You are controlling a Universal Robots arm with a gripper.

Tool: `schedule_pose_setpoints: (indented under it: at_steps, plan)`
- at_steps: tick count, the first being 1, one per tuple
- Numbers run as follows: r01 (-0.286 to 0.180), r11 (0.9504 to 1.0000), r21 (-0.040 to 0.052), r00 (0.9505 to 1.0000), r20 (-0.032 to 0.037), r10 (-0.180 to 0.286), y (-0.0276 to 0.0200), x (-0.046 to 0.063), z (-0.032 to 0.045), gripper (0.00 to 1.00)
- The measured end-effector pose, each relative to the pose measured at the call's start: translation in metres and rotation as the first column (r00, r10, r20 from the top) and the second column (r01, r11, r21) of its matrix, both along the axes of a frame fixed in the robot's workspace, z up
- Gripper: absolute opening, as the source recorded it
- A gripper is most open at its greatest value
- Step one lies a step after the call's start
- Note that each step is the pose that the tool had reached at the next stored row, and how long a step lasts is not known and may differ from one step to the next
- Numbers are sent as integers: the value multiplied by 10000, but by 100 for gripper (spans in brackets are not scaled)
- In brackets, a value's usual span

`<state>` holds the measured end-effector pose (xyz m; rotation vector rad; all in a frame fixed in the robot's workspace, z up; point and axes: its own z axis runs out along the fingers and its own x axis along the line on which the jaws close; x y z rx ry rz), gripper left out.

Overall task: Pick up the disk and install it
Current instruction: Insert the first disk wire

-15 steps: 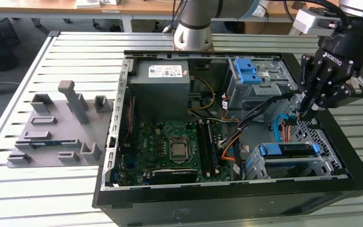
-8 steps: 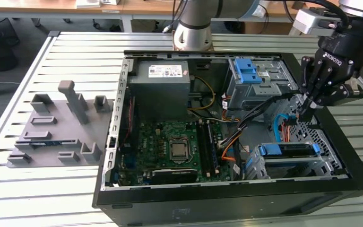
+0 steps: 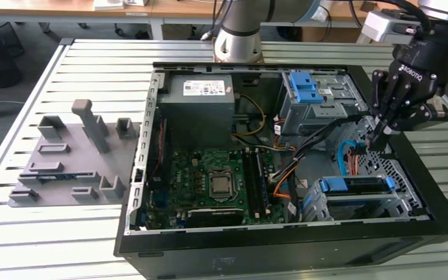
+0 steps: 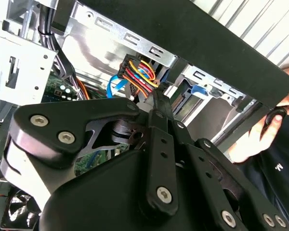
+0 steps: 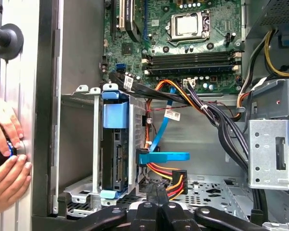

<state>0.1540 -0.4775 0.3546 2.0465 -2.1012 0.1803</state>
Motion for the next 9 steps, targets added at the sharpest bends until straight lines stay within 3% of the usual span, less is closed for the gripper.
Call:
schedule_pose_setpoints:
  at_steps: [3,5,6,9]
  plan:
    - [0,9998,-176,10000,1,0,9,0,1,17]
    - [-1,9998,-205,10000,0,1,13,0,0,17]
    - [-1,9998,-212,10000,0,1,15,0,0,24]
    - [-1,9998,-216,10000,0,1,17,1,40,24]
